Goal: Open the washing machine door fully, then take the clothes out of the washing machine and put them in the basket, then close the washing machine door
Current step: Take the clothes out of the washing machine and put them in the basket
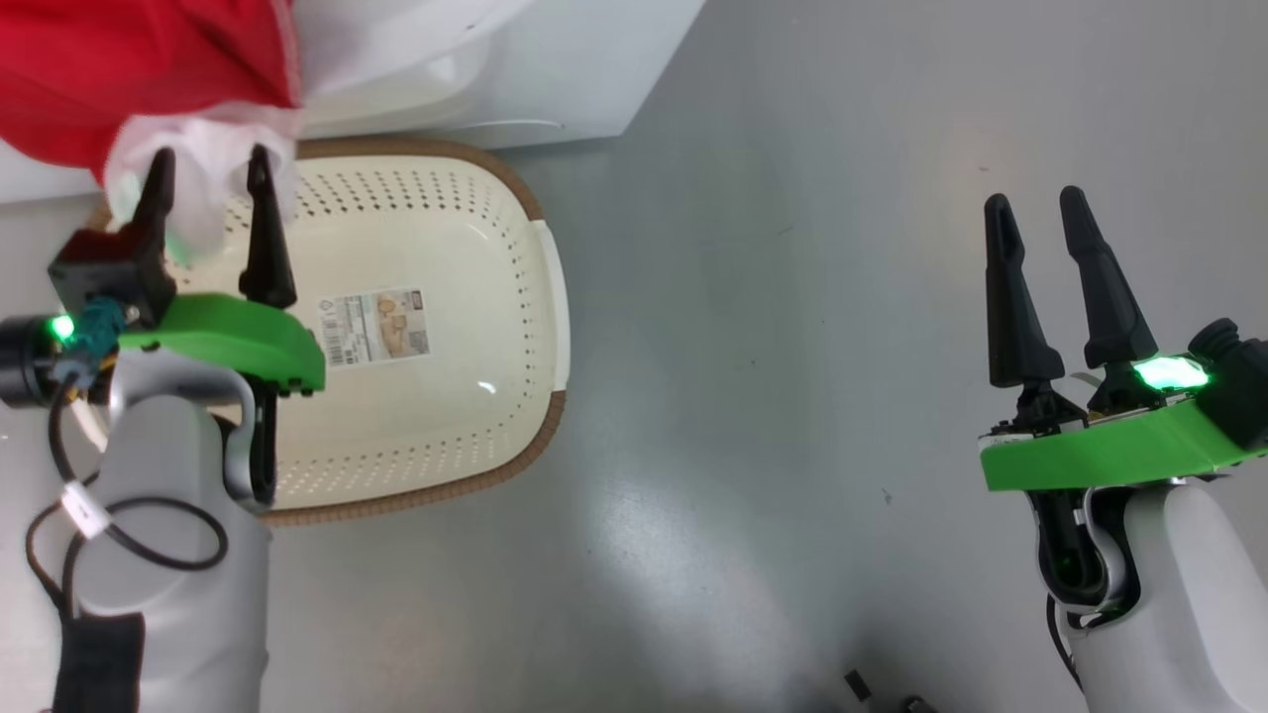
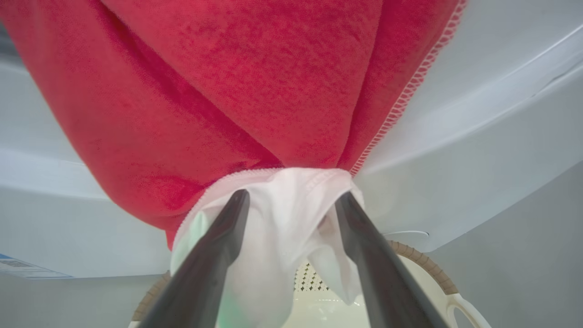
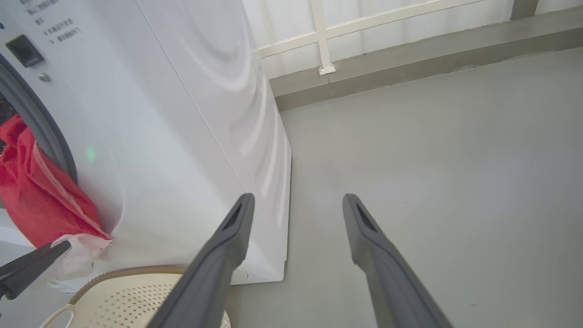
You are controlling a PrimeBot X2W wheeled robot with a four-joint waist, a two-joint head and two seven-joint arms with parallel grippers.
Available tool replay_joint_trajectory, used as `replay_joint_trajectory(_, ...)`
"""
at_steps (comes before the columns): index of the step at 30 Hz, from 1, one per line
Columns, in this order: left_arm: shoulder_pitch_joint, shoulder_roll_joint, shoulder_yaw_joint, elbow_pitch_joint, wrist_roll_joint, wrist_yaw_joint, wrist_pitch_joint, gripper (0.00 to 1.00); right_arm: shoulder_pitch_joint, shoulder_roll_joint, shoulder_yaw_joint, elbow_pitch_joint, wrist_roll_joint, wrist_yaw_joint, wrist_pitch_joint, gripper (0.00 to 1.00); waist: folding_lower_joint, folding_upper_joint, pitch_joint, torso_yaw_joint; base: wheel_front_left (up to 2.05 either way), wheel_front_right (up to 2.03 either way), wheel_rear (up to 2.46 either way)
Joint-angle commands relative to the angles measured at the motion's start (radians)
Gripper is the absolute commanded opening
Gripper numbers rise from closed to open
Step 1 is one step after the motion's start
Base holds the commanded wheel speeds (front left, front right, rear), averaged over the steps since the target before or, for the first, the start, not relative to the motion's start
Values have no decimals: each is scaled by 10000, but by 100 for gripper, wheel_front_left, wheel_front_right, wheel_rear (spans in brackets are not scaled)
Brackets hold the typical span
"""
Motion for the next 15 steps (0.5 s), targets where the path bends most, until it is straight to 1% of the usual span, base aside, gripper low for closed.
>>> replay_joint_trajectory(1, 443, 168, 222, -419, -79, 149, -49, 100, -73, -111, 152, -18, -37, 65, -63, 100, 0, -1, -89, 123, 0, 0, 0)
replay_joint_trajectory(3, 702, 124, 244, -782, -160, 121, -49, 100, -146, -200, 126, 102, 10, 65, -63, 100, 0, -1, -145, 205, 0, 0, 0)
replay_joint_trajectory(5, 1074, 95, 272, -1236, -231, 38, -49, 100, 37, -218, 133, -15, -17, 65, -63, 100, 0, -1, -269, 273, 0, 0, 0)
replay_joint_trajectory(6, 1074, 95, 272, -1236, -231, 38, -49, 100, 37, -218, 133, -15, -17, 65, -63, 100, 0, -1, -269, 273, 0, 0, 0)
replay_joint_trajectory(10, 1681, 58, 323, -2027, -320, -10, -49, 100, 359, -247, 150, -239, -80, 65, -63, 100, 0, -1, -442, 370, 0, 0, 0)
replay_joint_trajectory(15, 2309, 37, 243, -2977, -312, 66, -49, 100, 512, -323, 117, -261, -112, 65, -63, 100, 0, -1, -610, 511, 0, 0, 0)
